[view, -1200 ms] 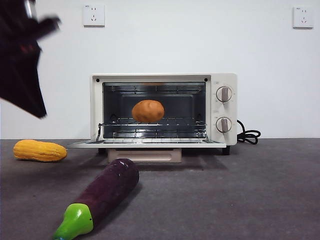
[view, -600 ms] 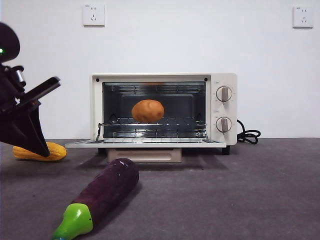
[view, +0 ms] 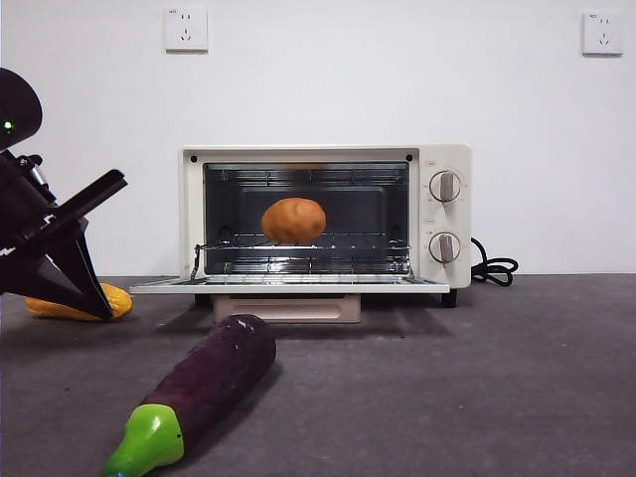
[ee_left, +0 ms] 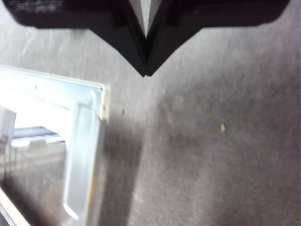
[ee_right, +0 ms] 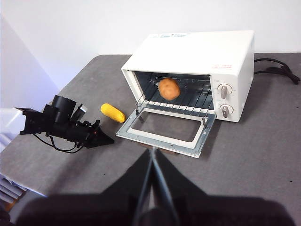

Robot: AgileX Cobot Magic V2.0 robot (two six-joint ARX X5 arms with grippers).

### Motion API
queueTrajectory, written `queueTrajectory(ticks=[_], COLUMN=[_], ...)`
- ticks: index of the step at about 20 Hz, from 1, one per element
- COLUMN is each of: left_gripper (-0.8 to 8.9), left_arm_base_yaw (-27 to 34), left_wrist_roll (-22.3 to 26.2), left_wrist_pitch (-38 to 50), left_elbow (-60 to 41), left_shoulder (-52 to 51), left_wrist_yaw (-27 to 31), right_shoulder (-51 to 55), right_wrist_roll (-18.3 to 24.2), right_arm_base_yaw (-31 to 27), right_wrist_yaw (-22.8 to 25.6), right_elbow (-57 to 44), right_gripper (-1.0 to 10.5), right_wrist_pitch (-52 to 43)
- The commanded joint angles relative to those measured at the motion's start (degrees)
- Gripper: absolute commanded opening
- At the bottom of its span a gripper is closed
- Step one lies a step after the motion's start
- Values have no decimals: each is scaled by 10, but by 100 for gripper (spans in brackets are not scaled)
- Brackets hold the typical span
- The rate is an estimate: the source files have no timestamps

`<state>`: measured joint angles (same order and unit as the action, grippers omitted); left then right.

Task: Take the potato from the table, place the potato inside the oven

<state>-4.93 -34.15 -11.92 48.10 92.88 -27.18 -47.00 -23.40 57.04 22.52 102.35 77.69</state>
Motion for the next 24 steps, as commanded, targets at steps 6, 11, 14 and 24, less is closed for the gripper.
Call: queueTrajectory(ticks=[6,11,14,24], left_gripper=[-6,-6,-6,-6], left_arm_base_yaw=[0,-2,-3,-8], left_wrist_roll=[-60,-70,-73,-102], left_wrist_pitch=[44,56,57,93], left_elbow=[-3,-3,-3,-3], left_shoulder=[19,20,20,20], left_wrist_yaw=[-18,-22,-22,-34], right_shoulder=[-1,-1,-1,-1], right_wrist_roll=[-5,-7,-7,-11], right_arm_base_yaw=[1,1,1,1], right_wrist_yaw=[5,5,5,5], right_elbow=[-1,-1,-1,-1], right_gripper=[-12,-12,-12,-12], right_wrist_pitch=[13,13,13,13])
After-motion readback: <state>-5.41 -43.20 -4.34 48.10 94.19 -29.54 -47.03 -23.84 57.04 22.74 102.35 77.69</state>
